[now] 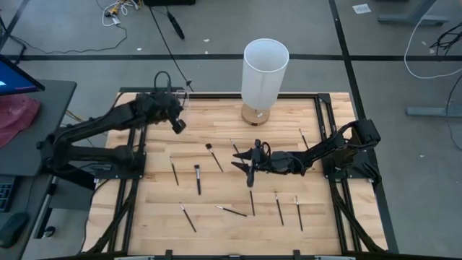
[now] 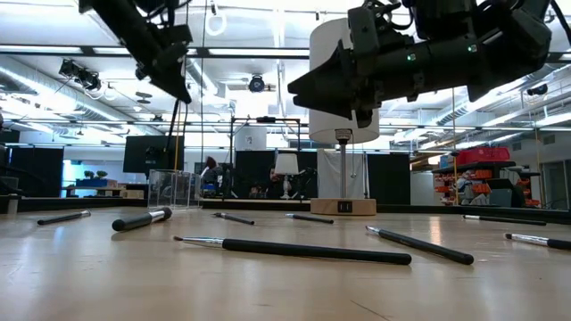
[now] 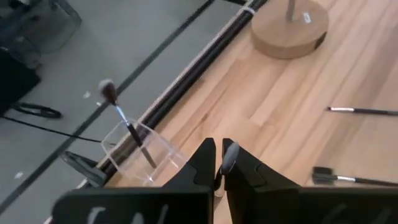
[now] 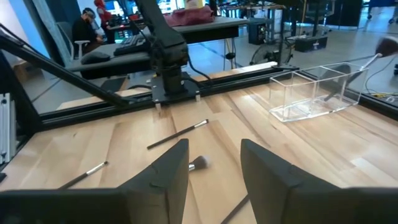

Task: Put items in baskets/containers
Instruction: Put the black eyeshadow brush into the transparent organizer

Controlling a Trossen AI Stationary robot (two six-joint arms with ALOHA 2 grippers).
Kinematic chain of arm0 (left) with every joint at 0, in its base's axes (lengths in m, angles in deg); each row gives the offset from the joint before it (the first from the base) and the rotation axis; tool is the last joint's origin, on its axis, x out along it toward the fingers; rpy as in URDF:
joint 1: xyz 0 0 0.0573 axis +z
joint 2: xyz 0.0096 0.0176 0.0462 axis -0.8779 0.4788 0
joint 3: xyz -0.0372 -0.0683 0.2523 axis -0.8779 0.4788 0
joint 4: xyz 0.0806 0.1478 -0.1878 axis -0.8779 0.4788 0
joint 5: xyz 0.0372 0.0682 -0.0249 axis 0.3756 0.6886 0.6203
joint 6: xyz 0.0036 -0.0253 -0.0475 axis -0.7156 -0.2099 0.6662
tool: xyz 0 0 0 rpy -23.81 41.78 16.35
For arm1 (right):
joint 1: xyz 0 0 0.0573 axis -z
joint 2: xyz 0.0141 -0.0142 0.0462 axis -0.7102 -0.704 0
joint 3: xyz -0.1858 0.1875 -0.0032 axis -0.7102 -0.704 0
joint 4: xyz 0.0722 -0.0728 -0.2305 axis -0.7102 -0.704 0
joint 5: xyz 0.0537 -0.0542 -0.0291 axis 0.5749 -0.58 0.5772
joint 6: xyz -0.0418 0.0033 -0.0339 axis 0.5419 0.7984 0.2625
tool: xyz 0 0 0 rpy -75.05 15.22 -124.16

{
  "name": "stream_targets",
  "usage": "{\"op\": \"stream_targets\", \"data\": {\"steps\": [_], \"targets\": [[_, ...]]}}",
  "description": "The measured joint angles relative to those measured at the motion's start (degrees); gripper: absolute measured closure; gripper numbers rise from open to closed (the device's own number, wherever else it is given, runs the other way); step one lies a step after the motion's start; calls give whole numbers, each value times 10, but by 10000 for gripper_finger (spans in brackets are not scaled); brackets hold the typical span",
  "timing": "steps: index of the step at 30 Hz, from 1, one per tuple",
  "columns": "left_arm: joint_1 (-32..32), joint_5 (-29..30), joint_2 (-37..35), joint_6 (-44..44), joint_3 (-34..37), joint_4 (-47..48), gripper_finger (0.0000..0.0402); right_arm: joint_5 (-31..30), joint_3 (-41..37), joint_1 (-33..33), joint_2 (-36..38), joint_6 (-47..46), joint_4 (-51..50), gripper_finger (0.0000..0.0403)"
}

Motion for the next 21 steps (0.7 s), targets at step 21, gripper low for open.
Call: {"op": "stream_targets", "data": {"steps": [21], "targets": [[121, -121, 149, -49, 31, -49, 384, 0, 0, -1, 0, -26, 1, 254]]}}
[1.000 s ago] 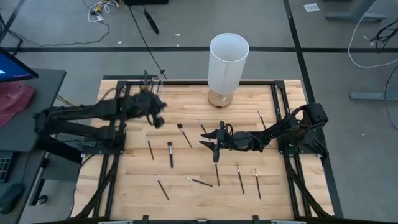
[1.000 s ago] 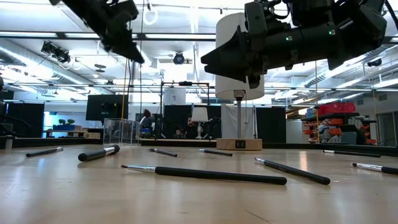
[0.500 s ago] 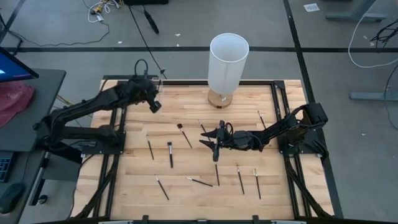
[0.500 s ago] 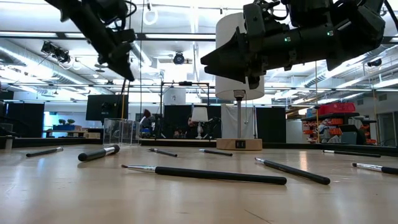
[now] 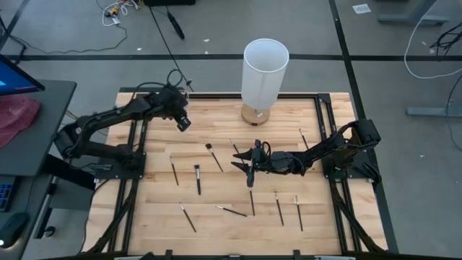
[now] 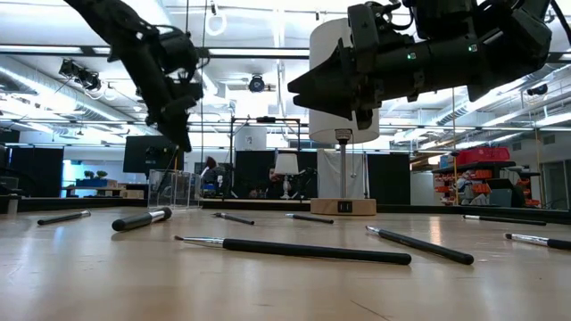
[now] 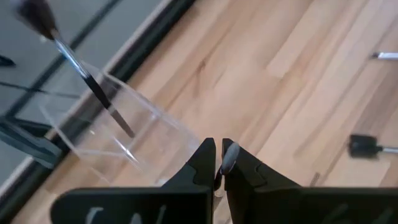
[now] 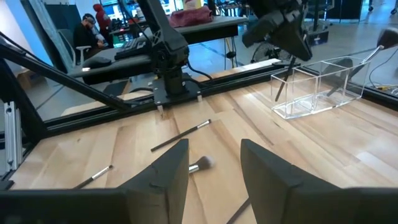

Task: Put items in baskets/containers
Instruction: Put the black eyeshadow brush into the transparent organizer

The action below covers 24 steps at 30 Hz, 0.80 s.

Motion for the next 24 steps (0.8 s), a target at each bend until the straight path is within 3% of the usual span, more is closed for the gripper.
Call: {"op": "stream_targets", "data": {"steps": [24], "targets": [[20, -15, 30, 5, 0, 0, 381, 0, 0, 0, 0, -3, 0, 254]]}}
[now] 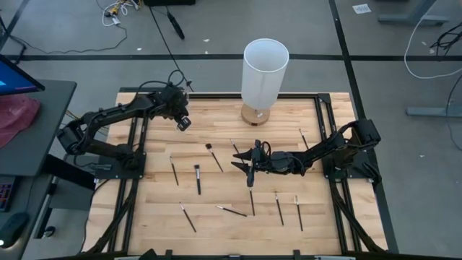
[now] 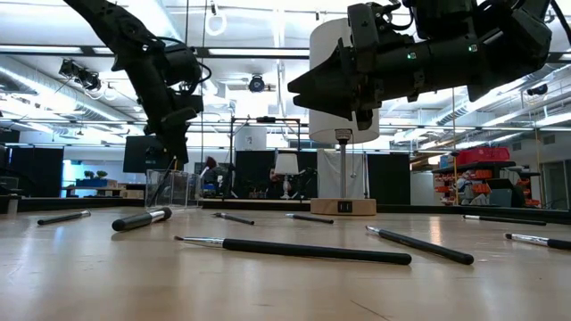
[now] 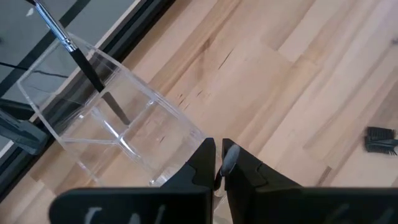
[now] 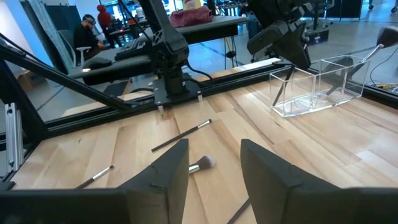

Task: Put items in baskets/containers
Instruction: Put the black eyeshadow brush into the transparent organizer, then put the black powder brush into the transparent organizer

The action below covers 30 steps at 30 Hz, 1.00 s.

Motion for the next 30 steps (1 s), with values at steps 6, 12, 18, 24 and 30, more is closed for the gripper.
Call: {"op": "stream_targets", "data": {"steps": [6, 12, 18, 24, 30], "targets": [[0, 0, 0, 0, 0, -7, 381, 0, 0, 0, 0, 0, 0, 254], [0, 1, 8, 5, 0, -11, 357, 0, 0, 0, 0, 0, 0, 254], [-1, 6, 14, 4, 0, -23, 313, 0, 0, 0, 0, -1, 0, 254], [-1, 7, 14, 5, -5, -17, 286, 0, 0, 0, 0, -2, 0, 254], [-2, 7, 13, 5, -71, 74, 280, 0, 0, 0, 0, -4, 0, 254]]}}
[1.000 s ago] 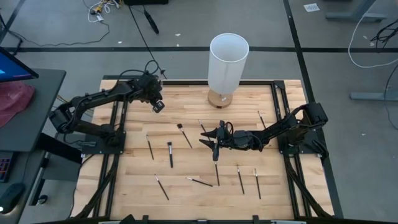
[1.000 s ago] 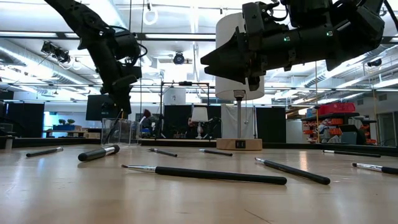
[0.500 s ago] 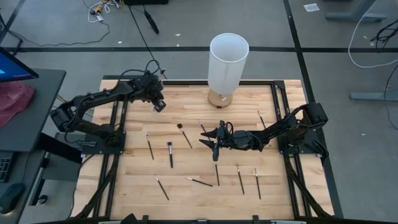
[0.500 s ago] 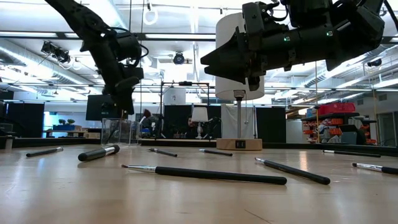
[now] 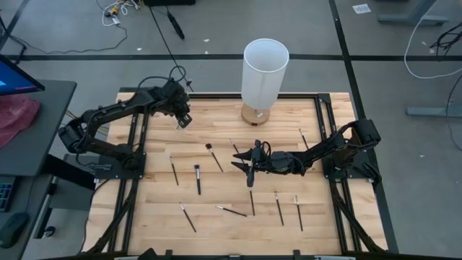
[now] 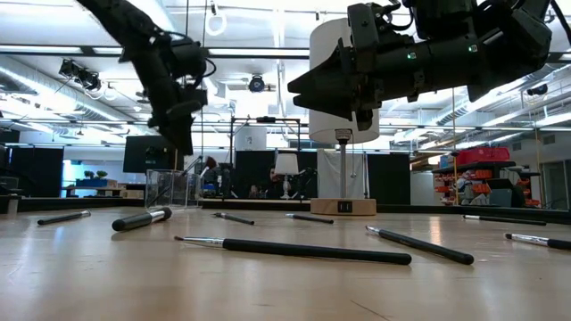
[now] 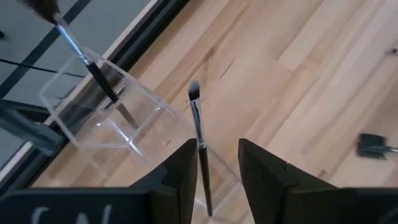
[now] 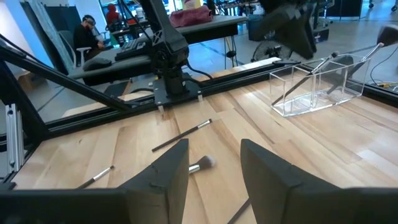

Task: Put items in baskets/containers
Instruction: Put the black powder brush into the transparent organizer

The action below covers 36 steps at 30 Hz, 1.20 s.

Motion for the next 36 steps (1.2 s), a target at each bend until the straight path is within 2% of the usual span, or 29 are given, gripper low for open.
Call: {"op": "stream_targets", "data": {"steps": [5, 9, 12, 18, 23, 27, 29, 32, 36], "targets": [[-22, 1, -15, -1, -60, 81, 286, 0, 0, 0, 0, 0, -14, 254], [-70, 0, -58, 24, -65, 105, 286, 0, 0, 0, 0, -7, -26, 254], [-128, 1, -101, 71, -56, 117, 287, 0, 0, 1, 0, 0, -30, 254], [-303, 27, -199, 188, 29, 75, 287, 0, 0, 16, 0, 52, -30, 254], [-461, 104, -248, 331, 138, -44, 287, 0, 0, 42, 0, 82, -30, 254], [-569, 148, -237, 420, 211, -181, 287, 4, 0, 59, 0, 82, -30, 254], [-616, 178, -213, 463, 222, -210, 287, 6, 0, 64, 0, 82, -32, 254], [-672, 210, -177, 548, 208, -182, 290, 6, 0, 67, 0, 82, -42, 254], [-736, 219, -124, 697, 170, -117, 306, 6, 0, 67, 0, 82, -43, 254]]}}
